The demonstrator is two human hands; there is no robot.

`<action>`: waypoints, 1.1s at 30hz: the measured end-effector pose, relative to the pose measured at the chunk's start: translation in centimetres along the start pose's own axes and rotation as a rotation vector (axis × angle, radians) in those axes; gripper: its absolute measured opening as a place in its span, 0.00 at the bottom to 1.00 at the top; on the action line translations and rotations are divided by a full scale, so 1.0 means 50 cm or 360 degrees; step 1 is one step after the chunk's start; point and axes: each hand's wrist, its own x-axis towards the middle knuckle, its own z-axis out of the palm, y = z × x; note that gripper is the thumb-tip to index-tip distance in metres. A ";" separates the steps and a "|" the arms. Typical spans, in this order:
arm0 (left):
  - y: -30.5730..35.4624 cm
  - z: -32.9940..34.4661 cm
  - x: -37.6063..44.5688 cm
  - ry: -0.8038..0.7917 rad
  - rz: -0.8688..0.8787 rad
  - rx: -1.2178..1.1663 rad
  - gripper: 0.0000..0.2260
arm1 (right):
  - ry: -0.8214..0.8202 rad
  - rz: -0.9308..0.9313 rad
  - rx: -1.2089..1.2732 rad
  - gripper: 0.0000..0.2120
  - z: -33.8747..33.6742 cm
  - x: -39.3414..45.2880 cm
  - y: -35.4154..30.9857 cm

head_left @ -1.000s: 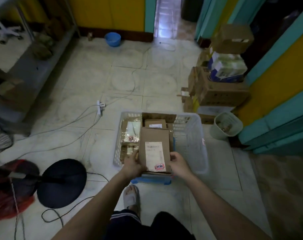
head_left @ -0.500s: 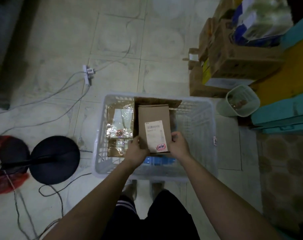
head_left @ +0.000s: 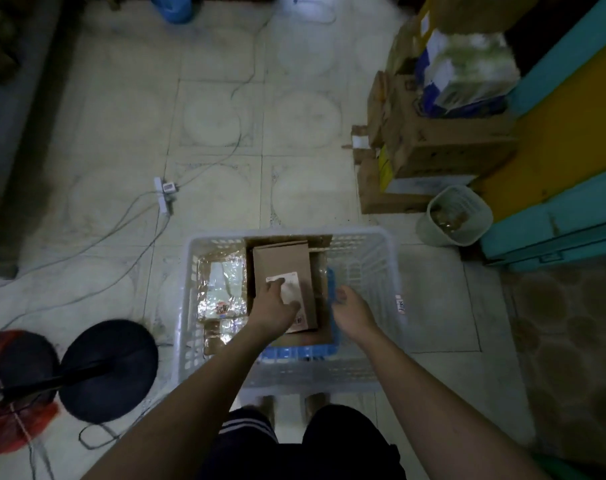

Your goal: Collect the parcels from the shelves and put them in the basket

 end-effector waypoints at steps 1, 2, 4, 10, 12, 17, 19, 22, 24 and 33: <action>0.027 -0.014 -0.004 -0.0050 0.0093 0.0117 0.28 | 0.0032 -0.0019 -0.0040 0.09 -0.025 -0.010 -0.006; 0.057 -0.029 -0.009 -0.0104 0.0171 0.0255 0.27 | 0.0066 -0.0036 -0.0085 0.12 -0.051 -0.022 -0.014; 0.114 -0.055 -0.016 -0.0178 0.0309 0.0565 0.27 | 0.0127 -0.0042 -0.0162 0.17 -0.107 -0.057 -0.032; 0.328 -0.110 -0.065 -0.0185 0.0803 0.1150 0.33 | 0.0633 -0.0005 -0.0183 0.24 -0.282 -0.218 -0.076; 0.415 -0.103 -0.112 -0.0221 0.0986 0.1151 0.37 | 0.0846 0.0044 -0.0112 0.23 -0.329 -0.299 -0.076; 0.598 -0.020 -0.310 -0.0253 0.1660 0.1318 0.36 | 0.1295 0.0125 -0.0023 0.23 -0.414 -0.509 -0.028; 0.642 0.033 -0.414 -0.0238 0.1908 0.1408 0.34 | 0.1436 0.0181 -0.0012 0.22 -0.438 -0.611 0.003; 0.670 0.121 -0.584 -0.0271 0.2217 0.1511 0.34 | 0.1653 0.0276 0.0043 0.23 -0.453 -0.786 0.062; 0.671 0.179 -0.704 -0.0333 0.2415 0.1508 0.33 | 0.1791 0.0385 0.0049 0.24 -0.451 -0.909 0.110; 0.513 0.447 -1.290 -0.0702 0.3167 0.1609 0.33 | 0.2380 0.1052 0.0146 0.28 -0.251 -1.521 0.362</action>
